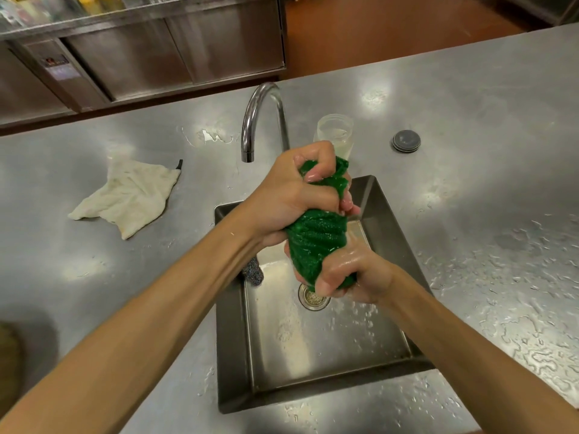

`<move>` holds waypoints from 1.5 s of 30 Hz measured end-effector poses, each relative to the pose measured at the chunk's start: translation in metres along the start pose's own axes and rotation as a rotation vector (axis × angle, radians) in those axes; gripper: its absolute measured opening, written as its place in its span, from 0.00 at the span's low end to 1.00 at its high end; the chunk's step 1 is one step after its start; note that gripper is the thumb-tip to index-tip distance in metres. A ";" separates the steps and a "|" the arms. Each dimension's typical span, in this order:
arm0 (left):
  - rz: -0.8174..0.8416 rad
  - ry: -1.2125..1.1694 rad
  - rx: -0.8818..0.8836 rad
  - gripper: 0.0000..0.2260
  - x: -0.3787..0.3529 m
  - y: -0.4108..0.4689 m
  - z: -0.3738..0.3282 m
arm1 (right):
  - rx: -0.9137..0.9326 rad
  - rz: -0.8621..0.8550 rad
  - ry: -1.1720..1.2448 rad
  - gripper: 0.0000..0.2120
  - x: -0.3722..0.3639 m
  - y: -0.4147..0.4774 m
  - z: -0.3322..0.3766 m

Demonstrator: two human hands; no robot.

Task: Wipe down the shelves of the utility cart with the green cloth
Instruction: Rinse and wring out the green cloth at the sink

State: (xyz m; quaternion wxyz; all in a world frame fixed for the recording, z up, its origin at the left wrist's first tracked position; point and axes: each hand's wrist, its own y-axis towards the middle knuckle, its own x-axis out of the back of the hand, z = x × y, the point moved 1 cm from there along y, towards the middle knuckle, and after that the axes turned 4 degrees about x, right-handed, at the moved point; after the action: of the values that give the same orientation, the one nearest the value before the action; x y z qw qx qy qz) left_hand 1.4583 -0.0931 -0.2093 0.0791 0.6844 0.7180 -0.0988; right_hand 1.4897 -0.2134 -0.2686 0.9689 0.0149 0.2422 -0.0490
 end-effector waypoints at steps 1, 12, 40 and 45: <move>-0.024 -0.004 0.006 0.21 0.001 0.000 0.004 | -0.018 -0.016 -0.002 0.18 0.001 -0.001 -0.001; -0.443 0.185 0.201 0.12 0.027 -0.013 0.047 | -0.185 -0.311 -0.494 0.05 0.015 -0.016 -0.019; -0.094 0.786 -0.043 0.12 0.005 -0.135 0.063 | 0.150 -1.162 -1.068 0.12 -0.093 -0.131 -0.028; 0.127 0.809 0.036 0.17 -0.014 -0.140 0.062 | 0.251 -1.260 -0.944 0.07 -0.110 -0.172 -0.030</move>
State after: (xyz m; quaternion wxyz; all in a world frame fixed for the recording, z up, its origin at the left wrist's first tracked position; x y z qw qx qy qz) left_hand 1.3181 -0.1276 -0.2608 -0.2159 0.7123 0.6456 0.1710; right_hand 1.3621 -0.3730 -0.2439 0.7502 -0.0383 -0.2381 -0.6156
